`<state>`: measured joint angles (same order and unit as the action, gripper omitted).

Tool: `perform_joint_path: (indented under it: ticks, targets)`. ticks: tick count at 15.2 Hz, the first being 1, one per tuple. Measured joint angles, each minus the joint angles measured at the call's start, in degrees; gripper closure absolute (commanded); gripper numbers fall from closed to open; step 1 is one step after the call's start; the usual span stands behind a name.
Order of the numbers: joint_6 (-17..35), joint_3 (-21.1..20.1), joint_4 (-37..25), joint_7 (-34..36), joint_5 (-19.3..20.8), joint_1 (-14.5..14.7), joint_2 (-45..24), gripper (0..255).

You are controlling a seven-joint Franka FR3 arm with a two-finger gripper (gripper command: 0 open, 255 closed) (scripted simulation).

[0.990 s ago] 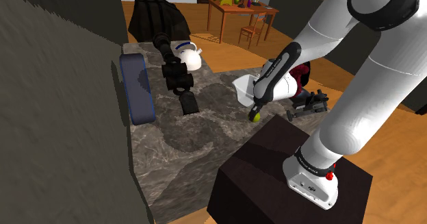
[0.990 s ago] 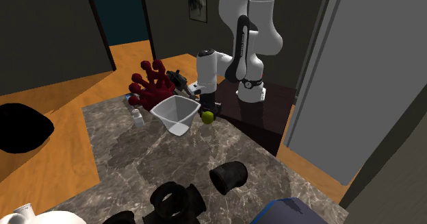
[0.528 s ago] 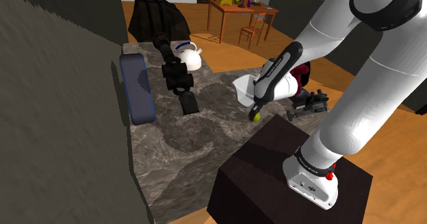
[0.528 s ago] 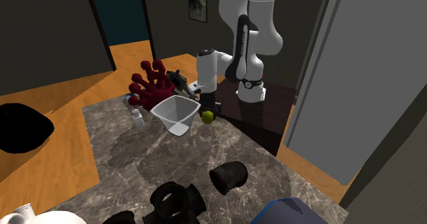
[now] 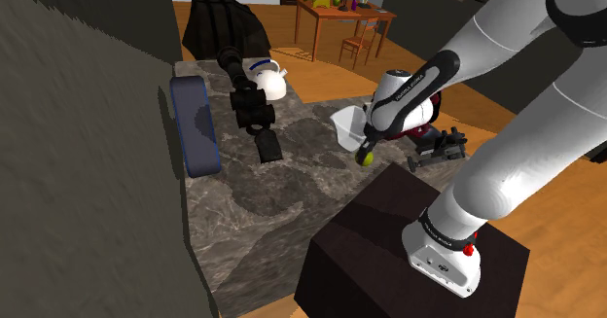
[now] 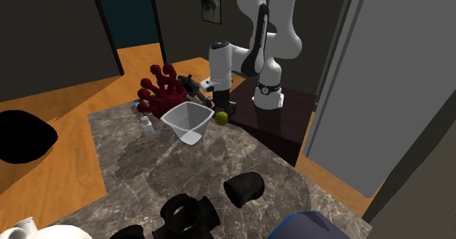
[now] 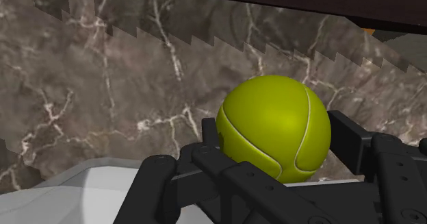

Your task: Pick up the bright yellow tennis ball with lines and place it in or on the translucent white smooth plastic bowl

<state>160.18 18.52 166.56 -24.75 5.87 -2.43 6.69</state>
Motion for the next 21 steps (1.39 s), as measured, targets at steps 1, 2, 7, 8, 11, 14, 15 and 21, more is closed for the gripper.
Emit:
perform_joint_path:
  ticks: [1,2,7,8,11,14,15,21]
  targets:
    - [-1.15,-0.02,-0.06,0.27,0.65,-0.35,1.12,255]
    - [-2.40,-0.18,0.08,0.78,1.42,-0.73,2.52,255]
    - [-8.47,-1.20,-0.11,2.45,3.36,-1.81,8.47,255]
    - [-9.68,-1.28,-0.38,2.49,3.53,-1.97,9.41,255]
    - [-13.27,-1.75,-0.56,2.96,4.02,-2.42,12.61,255]
    - [-16.63,-2.16,-1.42,3.11,4.17,-2.62,15.23,255]
    - [-18.03,-2.37,-1.67,3.24,4.23,-2.72,16.46,255]
    - [-24.65,-3.17,-3.33,3.44,4.28,-3.10,21.49,255]
